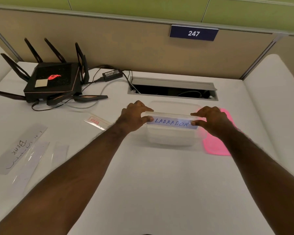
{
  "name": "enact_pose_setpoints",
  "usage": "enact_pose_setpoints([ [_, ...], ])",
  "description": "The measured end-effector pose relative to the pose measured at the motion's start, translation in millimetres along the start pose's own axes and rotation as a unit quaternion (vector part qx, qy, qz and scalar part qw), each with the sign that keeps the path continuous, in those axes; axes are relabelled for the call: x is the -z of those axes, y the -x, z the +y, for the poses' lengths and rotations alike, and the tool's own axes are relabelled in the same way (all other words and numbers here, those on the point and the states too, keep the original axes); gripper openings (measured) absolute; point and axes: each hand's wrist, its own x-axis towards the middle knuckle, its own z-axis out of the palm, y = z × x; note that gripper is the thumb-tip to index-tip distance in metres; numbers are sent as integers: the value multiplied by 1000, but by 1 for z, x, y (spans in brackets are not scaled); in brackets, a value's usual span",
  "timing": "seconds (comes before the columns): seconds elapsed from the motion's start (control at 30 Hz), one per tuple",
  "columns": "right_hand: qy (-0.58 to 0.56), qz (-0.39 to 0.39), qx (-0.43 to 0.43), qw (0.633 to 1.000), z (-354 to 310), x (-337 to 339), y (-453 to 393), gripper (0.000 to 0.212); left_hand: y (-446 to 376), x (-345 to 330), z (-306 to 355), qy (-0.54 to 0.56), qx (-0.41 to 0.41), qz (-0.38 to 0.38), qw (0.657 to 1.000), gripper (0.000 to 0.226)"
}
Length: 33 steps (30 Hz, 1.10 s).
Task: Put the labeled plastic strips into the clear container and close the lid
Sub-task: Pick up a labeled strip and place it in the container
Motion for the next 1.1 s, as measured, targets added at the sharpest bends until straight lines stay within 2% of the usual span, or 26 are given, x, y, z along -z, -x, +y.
enact_pose_setpoints([
  [0.2, 100, 2, -24, 995, 12, -9, -2, 41, -11, -16, 14, -156, -33, -15, 987, 44],
  [0.33, 180, 15, -9, 983, 14, -17, -3, 38, -18, -25, 25, -310, -56, -42, 948, 46],
  [0.5, 240, -14, 29, 970, 7, -26, -10, 36, -27, -38, 36, -412, -55, -80, 906, 41],
  [0.67, 326, -64, 65, 941, -4, -33, -22, 40, -34, -52, 51, -439, -49, -102, 892, 13],
  [0.83, 386, -86, 74, 916, -12, -39, -29, 42, -40, -64, 59, -459, -45, -134, 877, 19],
  [1.1, 406, -102, 77, 905, -13, -42, -38, 45, -44, -68, 58, -476, -39, -156, 865, 22],
])
